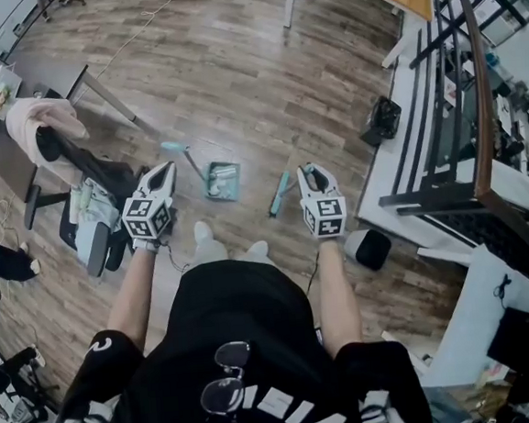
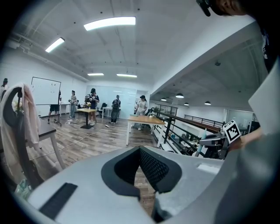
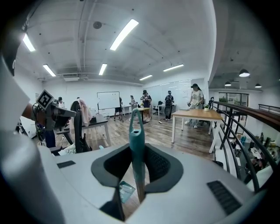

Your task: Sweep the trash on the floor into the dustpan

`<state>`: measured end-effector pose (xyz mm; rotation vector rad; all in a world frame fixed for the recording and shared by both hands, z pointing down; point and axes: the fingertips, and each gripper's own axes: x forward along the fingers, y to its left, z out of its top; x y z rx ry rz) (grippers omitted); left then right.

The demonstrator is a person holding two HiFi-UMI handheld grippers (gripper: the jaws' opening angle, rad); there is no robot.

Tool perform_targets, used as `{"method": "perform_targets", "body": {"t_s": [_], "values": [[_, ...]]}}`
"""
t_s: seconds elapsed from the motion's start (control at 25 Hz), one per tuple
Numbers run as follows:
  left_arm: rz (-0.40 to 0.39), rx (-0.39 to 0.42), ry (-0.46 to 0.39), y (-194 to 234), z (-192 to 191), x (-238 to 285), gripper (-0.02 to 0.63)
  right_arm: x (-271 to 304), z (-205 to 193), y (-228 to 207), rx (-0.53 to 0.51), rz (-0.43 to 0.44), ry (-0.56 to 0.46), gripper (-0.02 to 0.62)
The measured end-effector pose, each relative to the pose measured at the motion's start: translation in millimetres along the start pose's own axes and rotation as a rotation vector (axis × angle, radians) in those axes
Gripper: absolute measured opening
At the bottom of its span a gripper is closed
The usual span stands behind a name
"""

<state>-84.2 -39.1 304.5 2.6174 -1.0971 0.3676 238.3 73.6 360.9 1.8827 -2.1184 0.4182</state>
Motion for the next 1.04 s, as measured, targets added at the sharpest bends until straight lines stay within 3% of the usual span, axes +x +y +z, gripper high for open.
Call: {"method": "perform_targets", "body": {"t_s": [1.04], "values": [[-0.023,0.004,-0.004,-3,-7,5,-0.002,-6,-8,6,0.006,0.003,0.023,0.086]]}}
